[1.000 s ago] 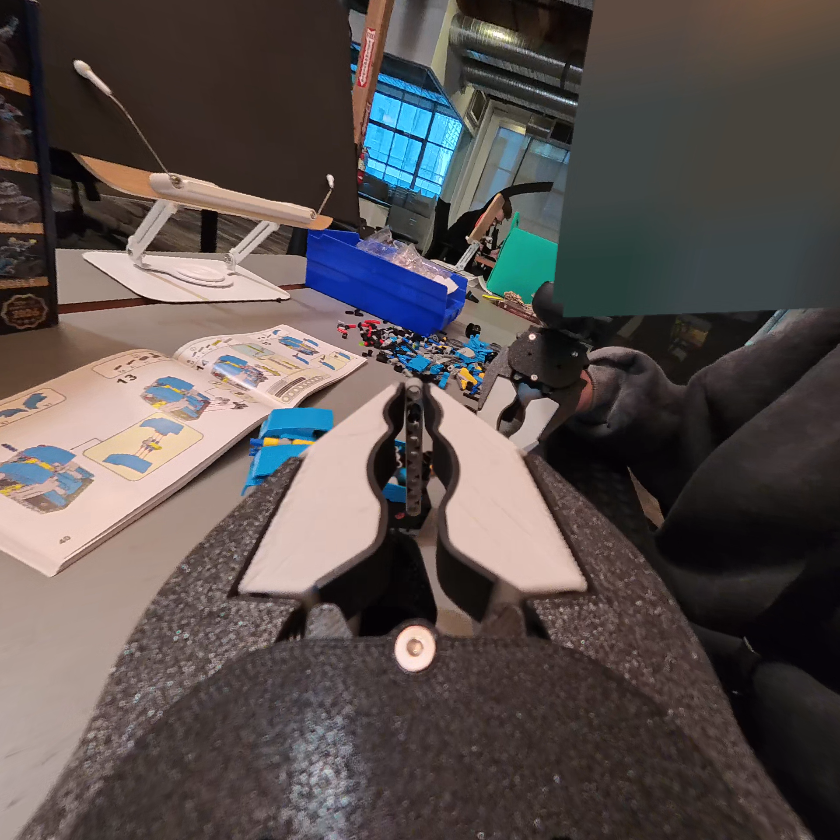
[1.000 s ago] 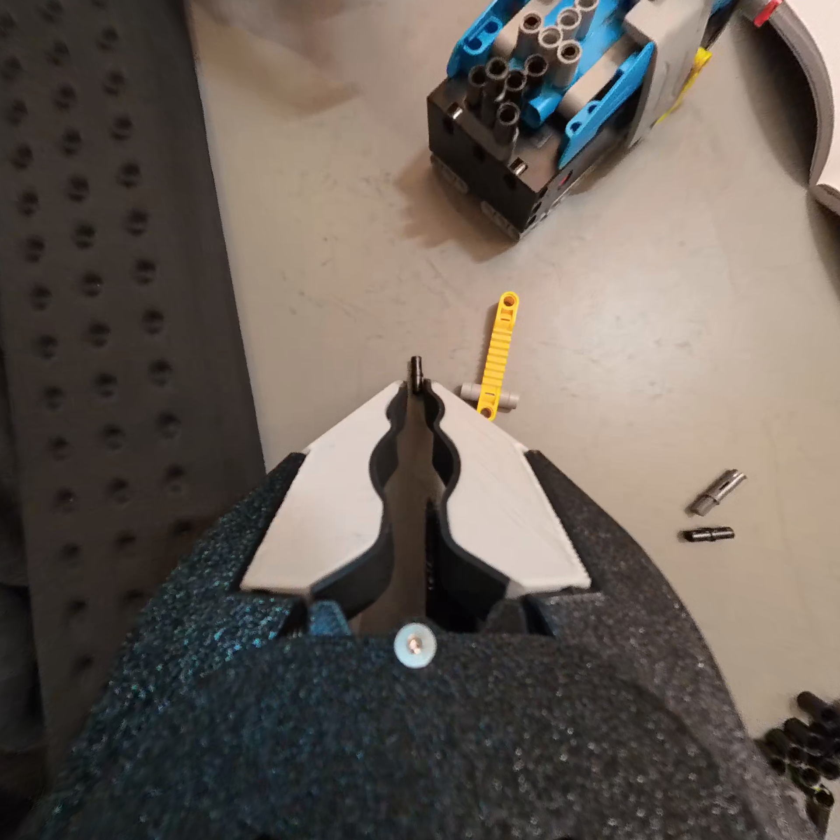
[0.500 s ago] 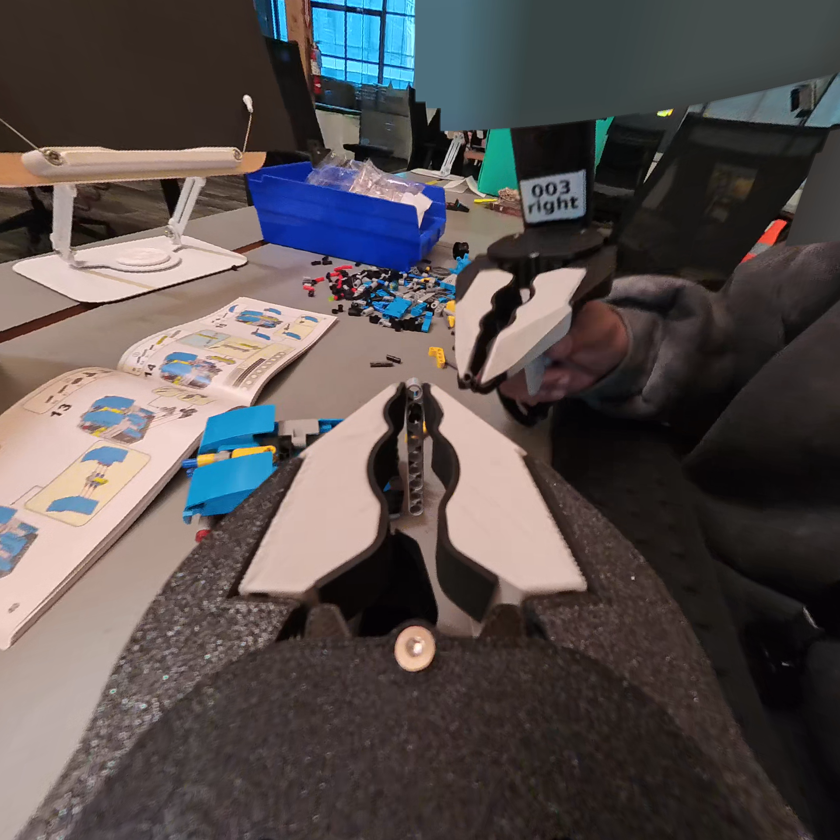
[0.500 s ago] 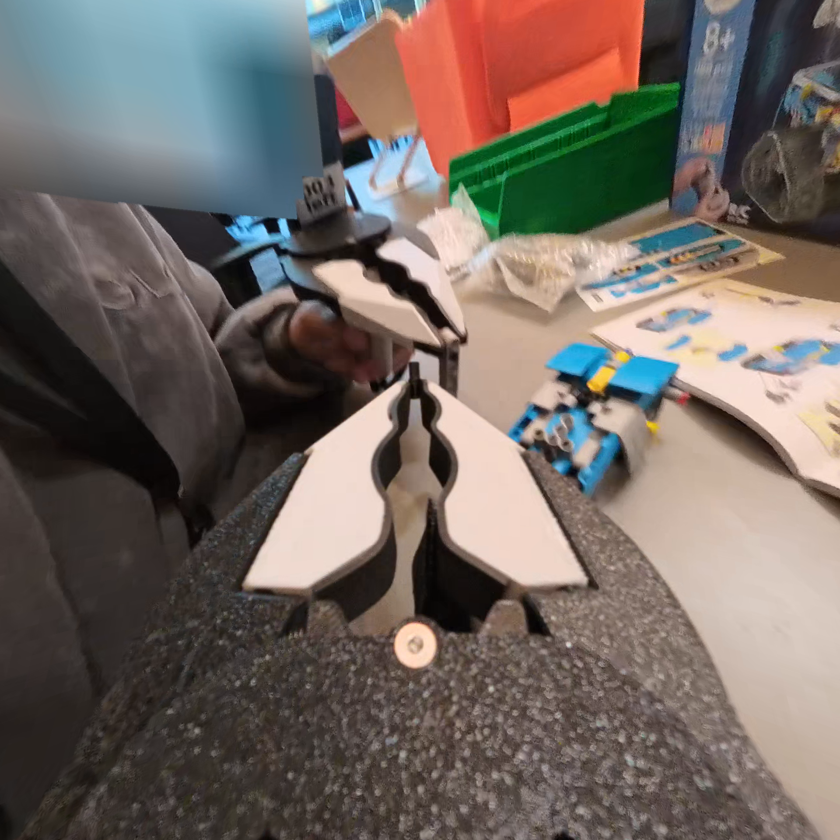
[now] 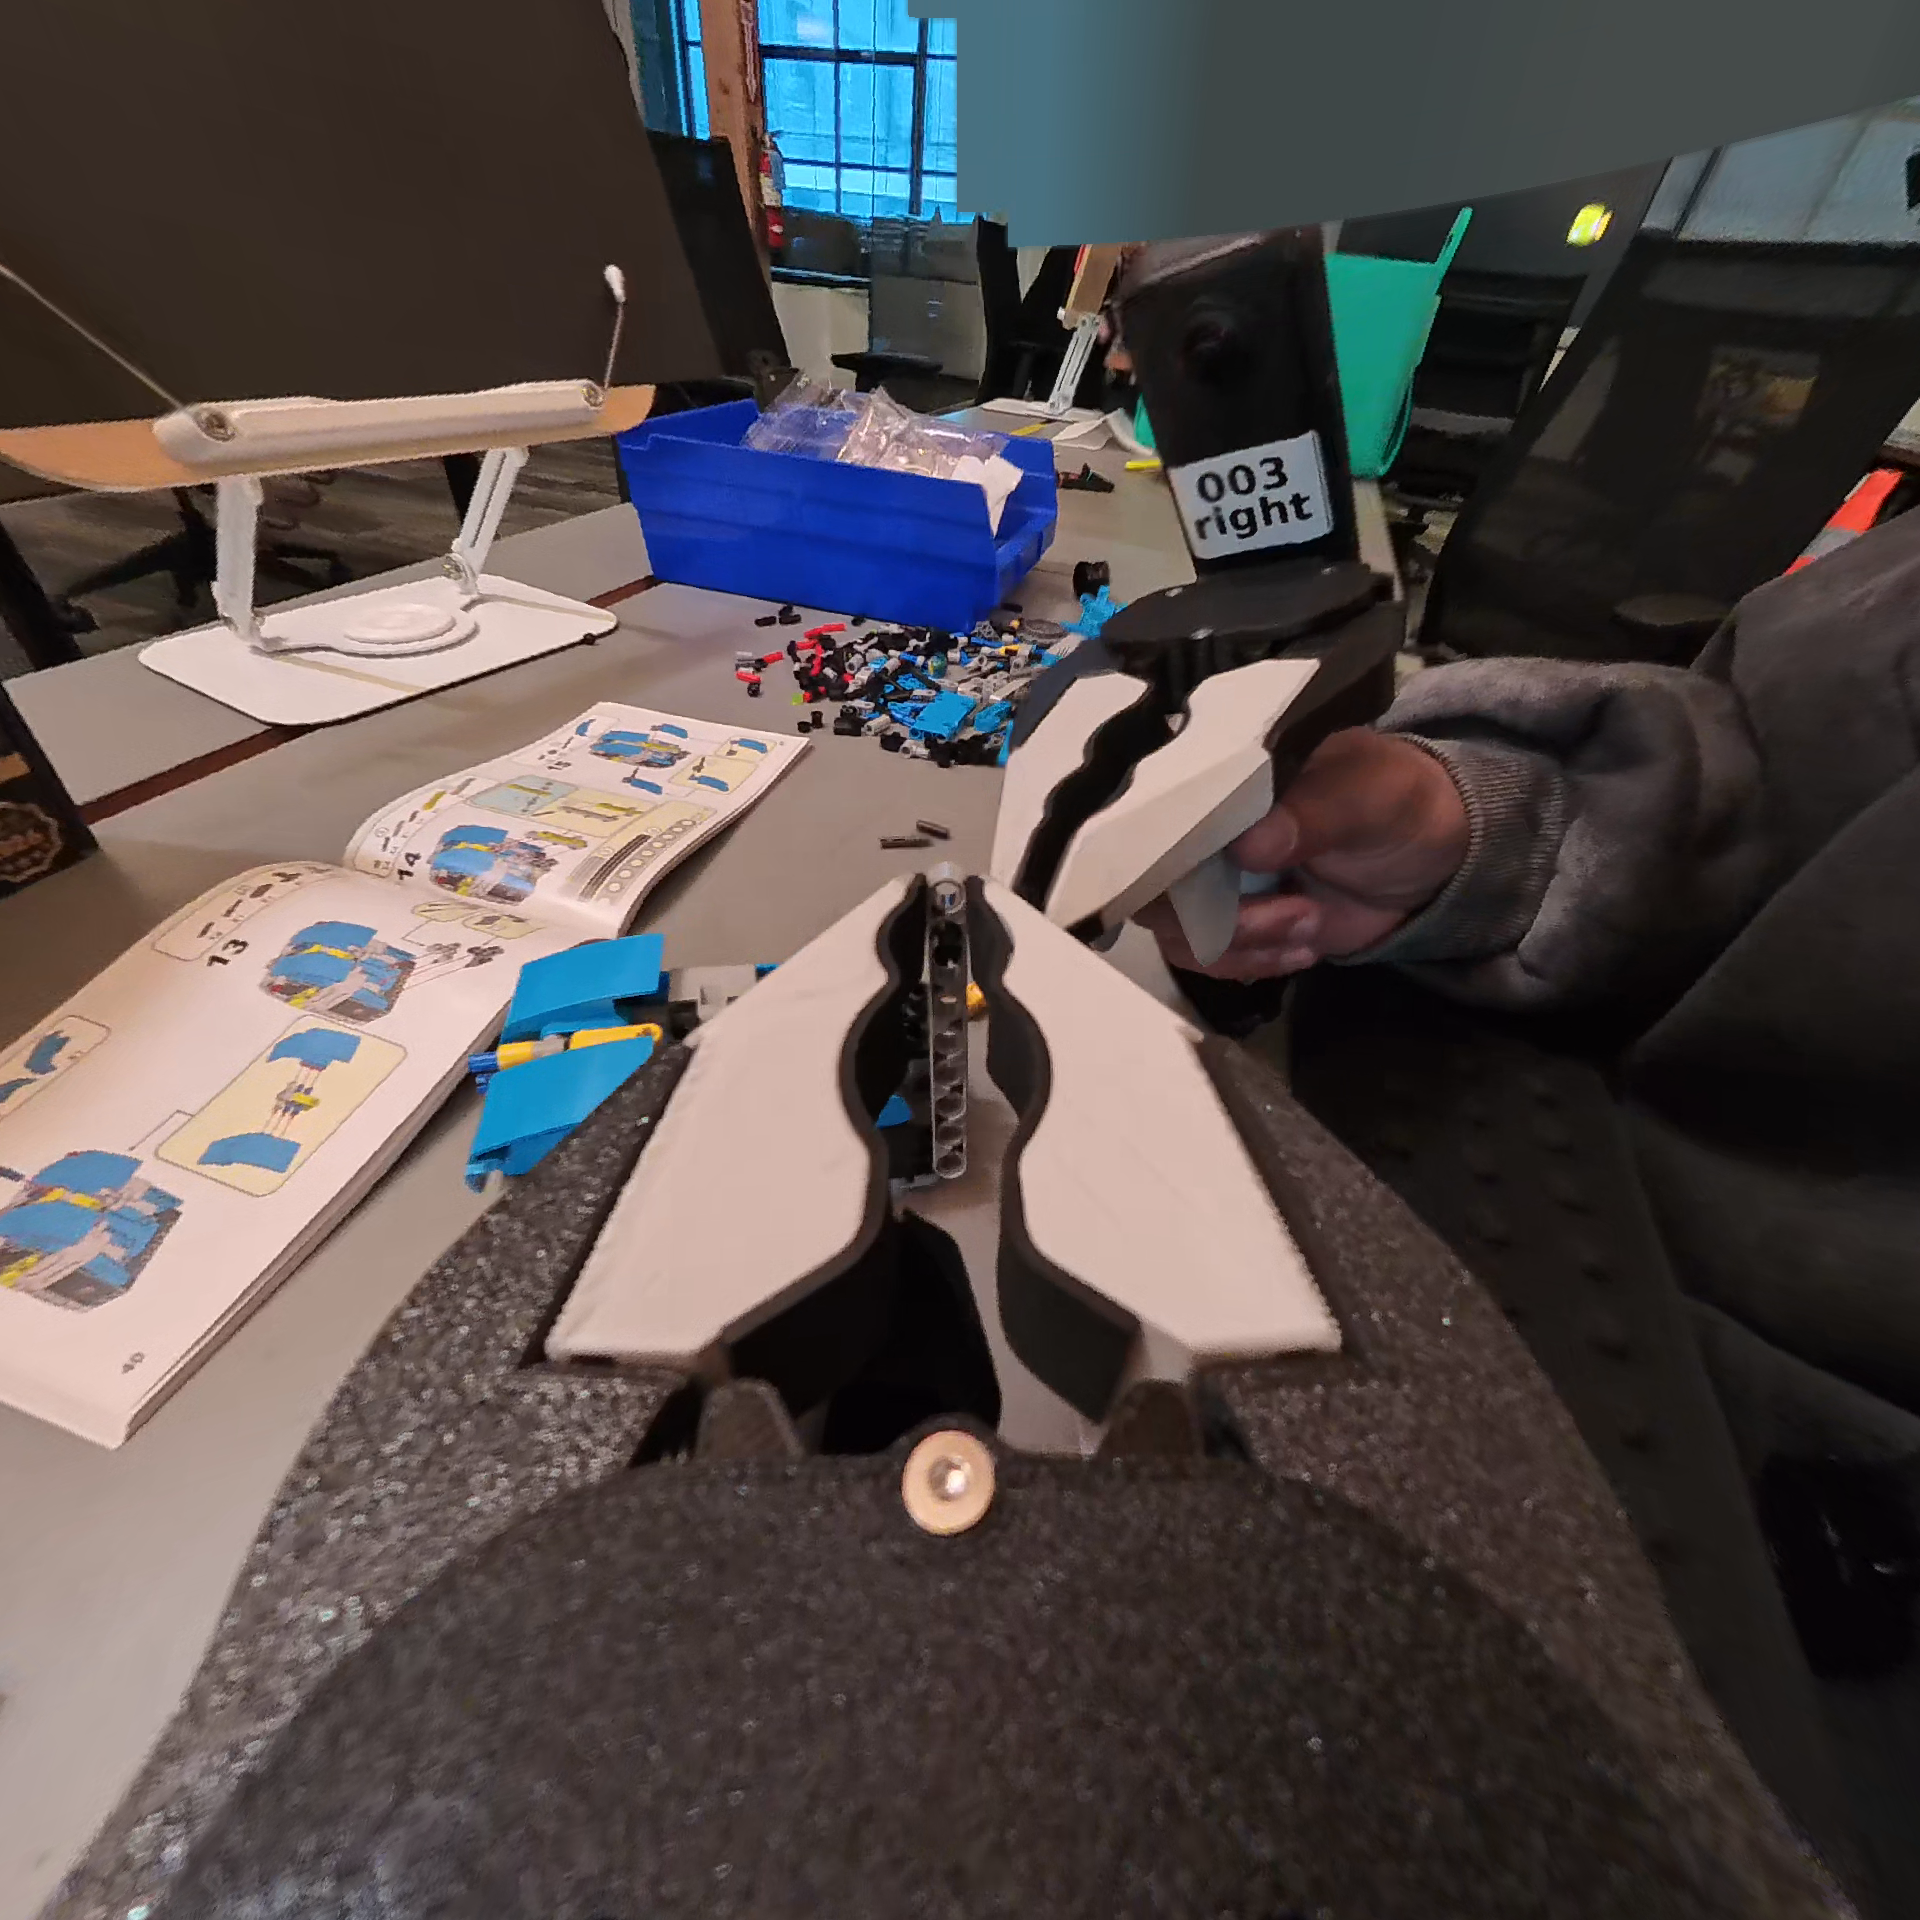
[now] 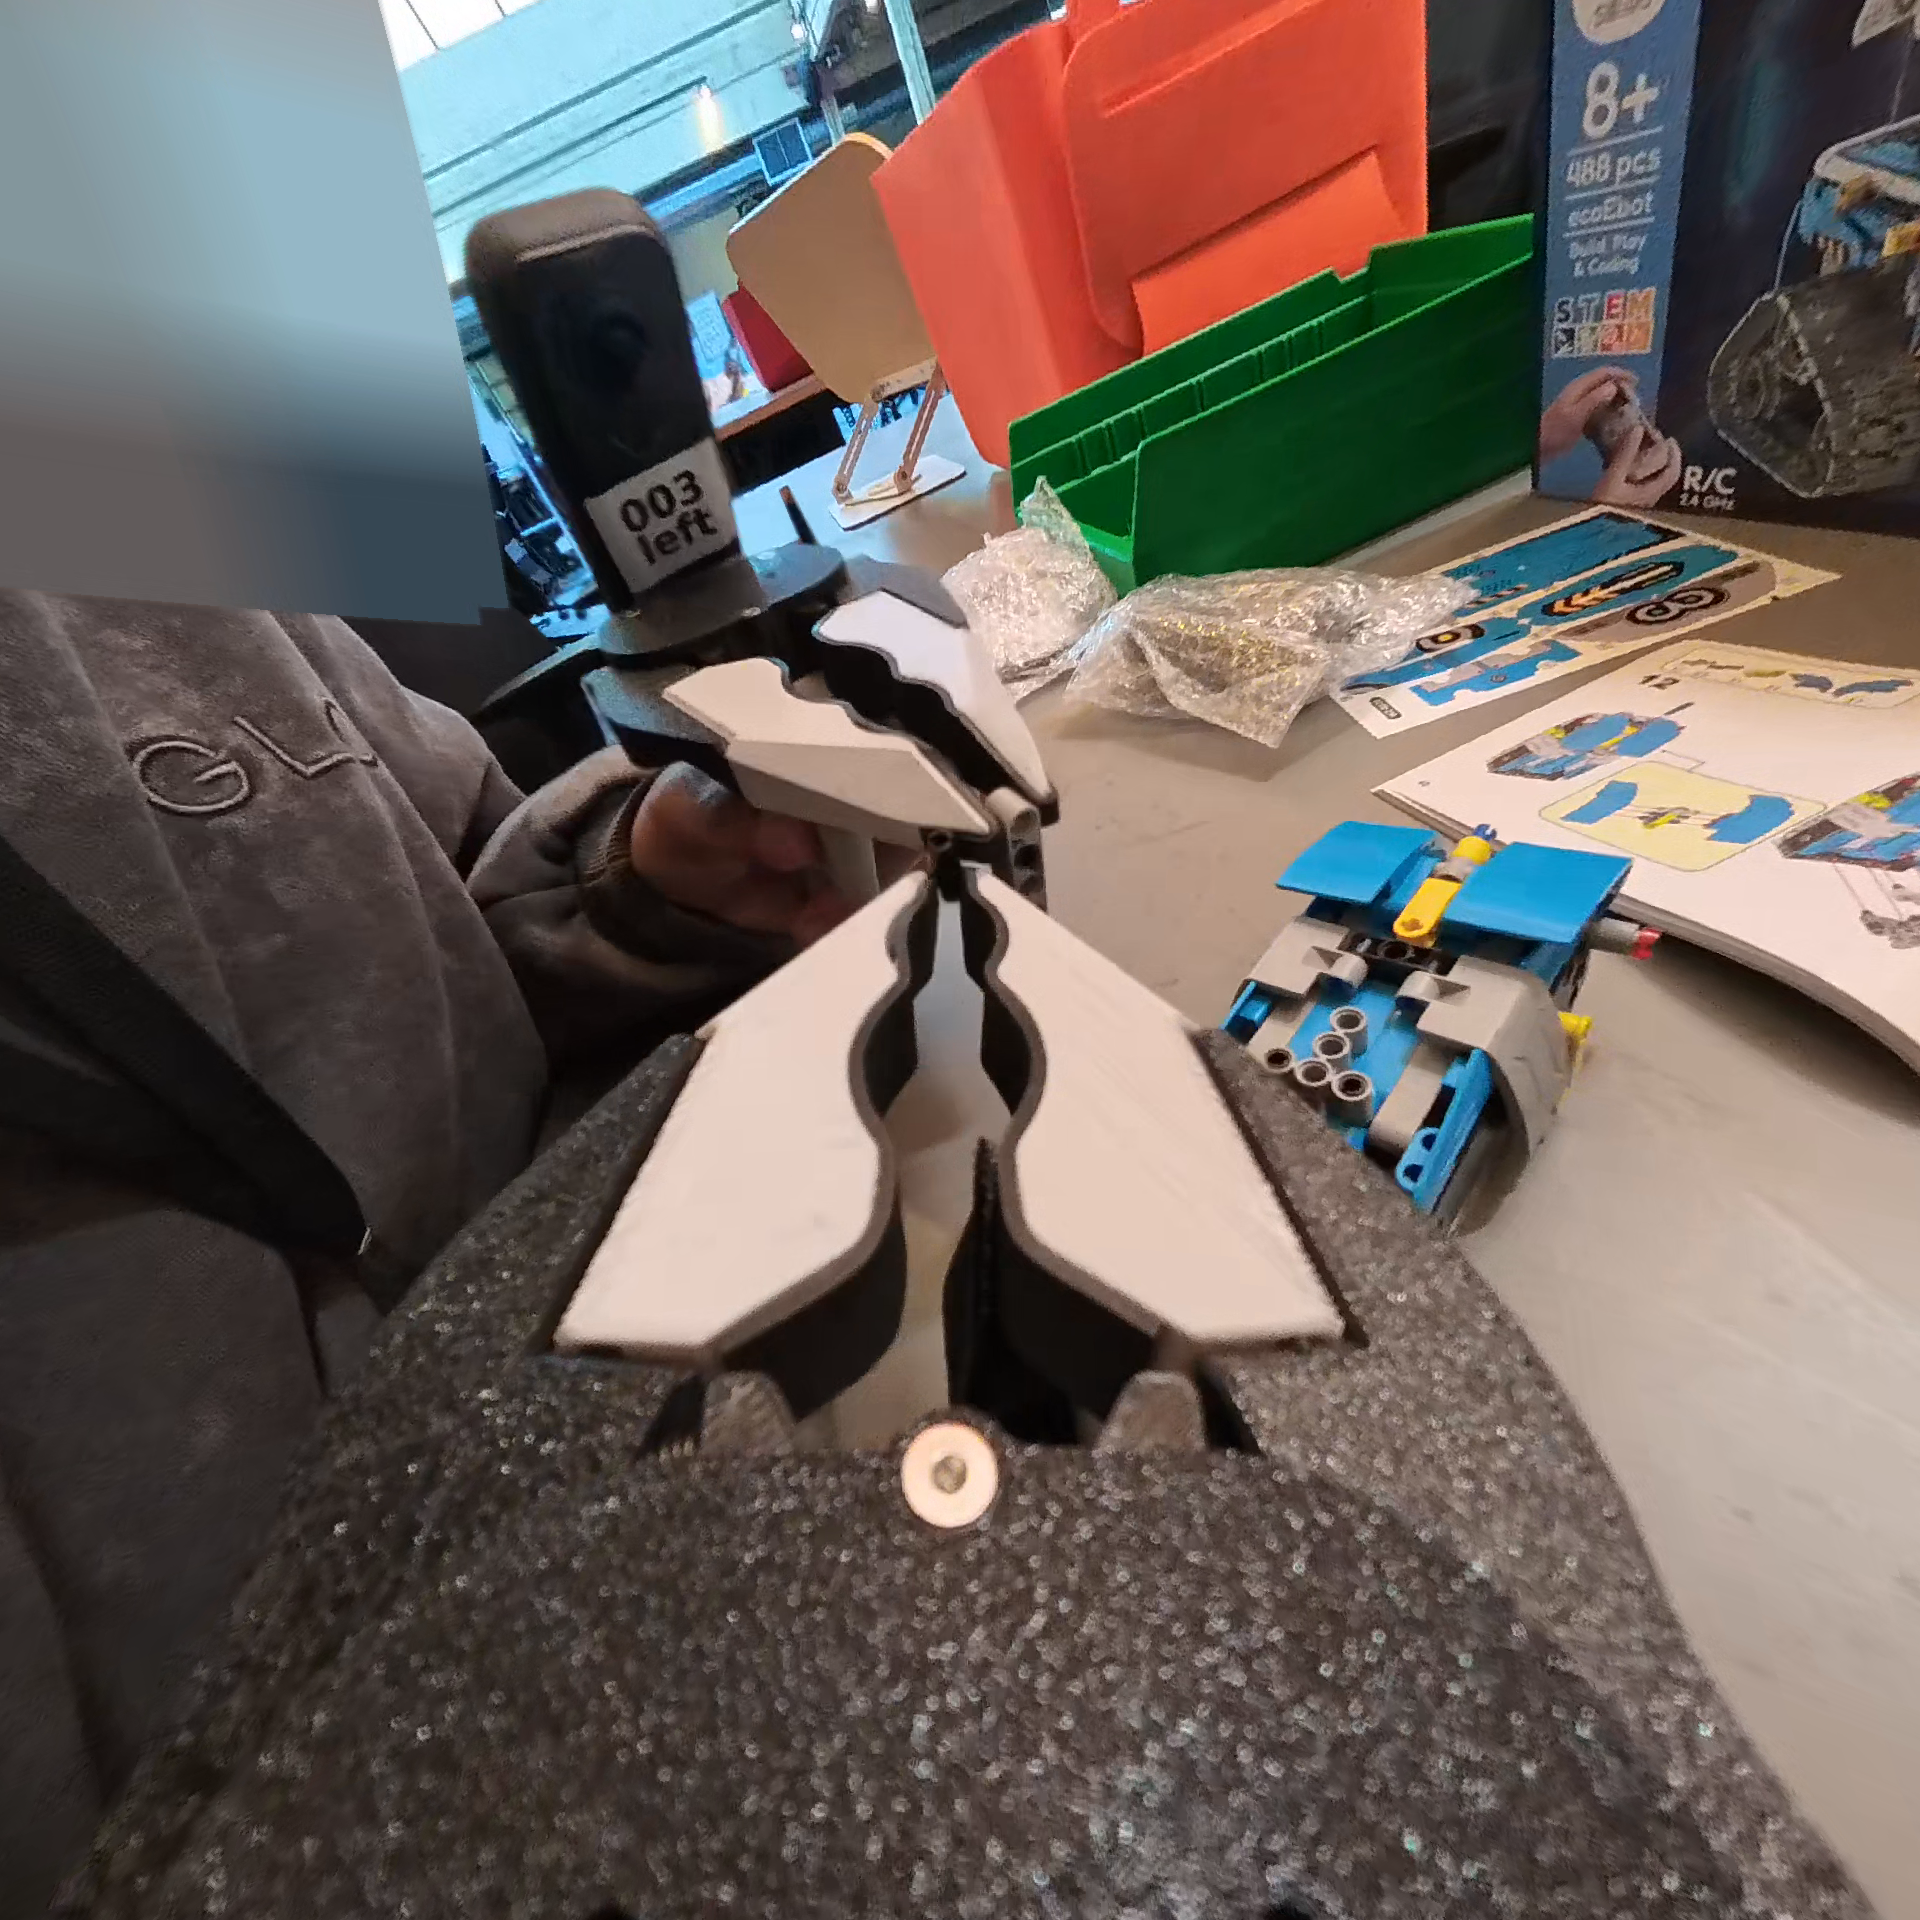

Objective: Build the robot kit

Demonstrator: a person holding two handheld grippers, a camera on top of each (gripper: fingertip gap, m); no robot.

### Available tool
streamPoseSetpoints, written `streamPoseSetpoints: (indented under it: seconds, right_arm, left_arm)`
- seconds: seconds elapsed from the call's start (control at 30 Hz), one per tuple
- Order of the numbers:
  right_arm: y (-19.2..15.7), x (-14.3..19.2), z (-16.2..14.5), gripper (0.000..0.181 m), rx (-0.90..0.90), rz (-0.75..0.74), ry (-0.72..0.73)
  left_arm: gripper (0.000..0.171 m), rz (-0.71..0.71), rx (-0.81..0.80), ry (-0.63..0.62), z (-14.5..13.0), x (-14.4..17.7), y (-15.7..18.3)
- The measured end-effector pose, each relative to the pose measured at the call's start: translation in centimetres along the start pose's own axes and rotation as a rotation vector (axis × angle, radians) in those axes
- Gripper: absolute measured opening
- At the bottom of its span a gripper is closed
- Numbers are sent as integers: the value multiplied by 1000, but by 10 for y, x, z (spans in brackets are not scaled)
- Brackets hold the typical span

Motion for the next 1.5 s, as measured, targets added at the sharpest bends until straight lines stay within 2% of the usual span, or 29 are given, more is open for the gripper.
streamPoseSetpoints:
  seconds: [0.4, 0.7, 0.87, 1.0, 1.1, 1.5]
  right_arm:
    - [7, 0, -3, 4, -174, 36, 43]
    - [5, 2, -4, 4, -44, -11, -20]
    - [9, 14, 10, 4, -54, -41, 154]
    - [18, 3, 9, 4, -290, 34, 266]
    - [16, -9, 2, 4, -361, 70, 279]
    - [14, -3, 5, 3, -314, 61, 291]
  left_arm:
    - [6, 72, -202, -21, 1, -6, 11]
    - [6, 58, -220, -26, 0, -7, 11]
    - [7, 54, -96, -60, -5, -5, 2]
    - [7, -58, 5, -36, -4, -12, 9]
    - [7, -89, 65, -4, -2, -12, 8]
    - [7, -54, 171, 86, 4, 1, -2]
Point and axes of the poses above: each gripper's, where its closed fingertips meet, x back along the fingers, z out of its top, y = z × x across the jaws, the point moved 10 cm from there along x, back along the fingers, and after that the axes turned 12 degrees about y, right-handed, at the moved point
